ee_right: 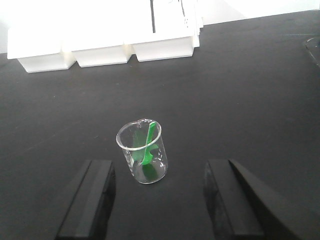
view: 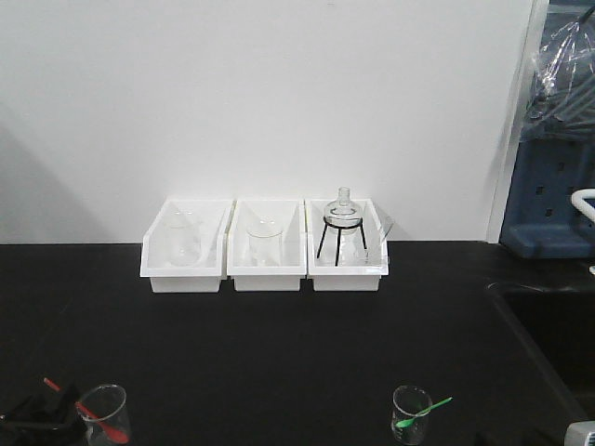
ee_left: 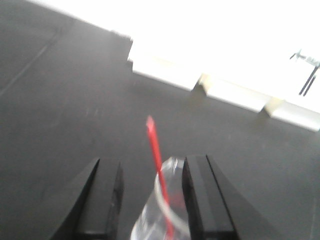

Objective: Sort red and green spoons into left cabinet
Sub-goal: 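Lower the left gripper to the red spoon in its beaker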

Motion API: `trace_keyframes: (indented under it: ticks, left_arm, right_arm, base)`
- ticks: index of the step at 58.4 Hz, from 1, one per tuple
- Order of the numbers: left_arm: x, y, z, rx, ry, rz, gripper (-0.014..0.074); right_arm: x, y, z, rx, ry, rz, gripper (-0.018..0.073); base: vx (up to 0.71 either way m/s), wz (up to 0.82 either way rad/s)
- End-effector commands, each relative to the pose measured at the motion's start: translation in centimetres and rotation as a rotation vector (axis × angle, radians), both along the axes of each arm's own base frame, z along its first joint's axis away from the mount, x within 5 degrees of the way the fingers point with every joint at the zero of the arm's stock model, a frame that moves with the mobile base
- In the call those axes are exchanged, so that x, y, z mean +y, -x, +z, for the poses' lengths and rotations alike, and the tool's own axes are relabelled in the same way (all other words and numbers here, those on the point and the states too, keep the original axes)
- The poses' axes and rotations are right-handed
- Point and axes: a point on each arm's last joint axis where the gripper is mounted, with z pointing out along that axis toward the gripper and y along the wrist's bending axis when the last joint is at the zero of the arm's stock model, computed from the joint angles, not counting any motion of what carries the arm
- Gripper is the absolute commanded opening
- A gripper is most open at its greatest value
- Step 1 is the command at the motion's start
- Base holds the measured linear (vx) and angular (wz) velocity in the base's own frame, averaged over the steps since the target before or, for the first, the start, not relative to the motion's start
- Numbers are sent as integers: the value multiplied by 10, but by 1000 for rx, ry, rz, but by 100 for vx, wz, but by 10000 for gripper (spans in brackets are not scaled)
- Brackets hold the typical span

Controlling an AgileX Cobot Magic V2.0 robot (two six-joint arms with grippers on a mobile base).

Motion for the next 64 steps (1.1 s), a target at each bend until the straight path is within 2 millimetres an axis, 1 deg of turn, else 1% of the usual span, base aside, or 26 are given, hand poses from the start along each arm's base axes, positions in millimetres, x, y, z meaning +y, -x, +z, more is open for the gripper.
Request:
trace_keyframes:
  ticks: [1, 13, 18, 25, 31, 64]
  left_arm:
    - [-1, -5, 34, -276, 38, -2, 419]
    - [2, -6, 34, -278, 43, 30, 419]
    - [2, -9, 36, -284, 41, 30, 419]
    - [1, -23, 46, -313, 40, 24, 419]
    - [-2, -32, 49, -291, 30, -1, 419]
    - [-1, -34, 35, -132, 15, 11, 419]
  right_arm:
    - [1, -5, 15, -115, -17, 4, 459]
    - [1, -5, 15, -115, -17, 4, 459]
    - [1, -5, 15, -115, -17, 4, 459]
    - [1, -5, 15, -115, -17, 4, 459]
    - [1, -5, 15, -115, -17, 4, 459]
    - [1, -5, 15, -117, -18, 4, 459]
  base:
    - [0, 0]
    - [0, 0]
    - [0, 0]
    - [0, 0]
    - [0, 0]
    - [0, 0]
